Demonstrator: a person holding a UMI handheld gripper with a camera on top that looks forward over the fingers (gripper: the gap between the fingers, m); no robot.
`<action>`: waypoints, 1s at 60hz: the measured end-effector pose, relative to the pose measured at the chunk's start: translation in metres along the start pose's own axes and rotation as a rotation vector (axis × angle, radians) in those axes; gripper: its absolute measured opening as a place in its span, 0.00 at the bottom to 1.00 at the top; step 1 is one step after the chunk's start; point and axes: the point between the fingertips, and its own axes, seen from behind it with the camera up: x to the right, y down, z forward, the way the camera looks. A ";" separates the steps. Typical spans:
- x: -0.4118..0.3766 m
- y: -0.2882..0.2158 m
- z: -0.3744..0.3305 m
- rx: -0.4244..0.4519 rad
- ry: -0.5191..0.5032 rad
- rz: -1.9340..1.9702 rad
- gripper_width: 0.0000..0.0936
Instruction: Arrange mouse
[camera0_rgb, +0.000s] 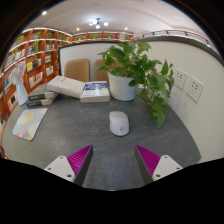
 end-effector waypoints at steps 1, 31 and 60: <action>0.002 -0.002 0.007 -0.003 -0.001 0.001 0.90; 0.011 -0.059 0.135 -0.015 -0.034 -0.002 0.56; -0.038 -0.119 0.088 -0.043 0.083 -0.020 0.36</action>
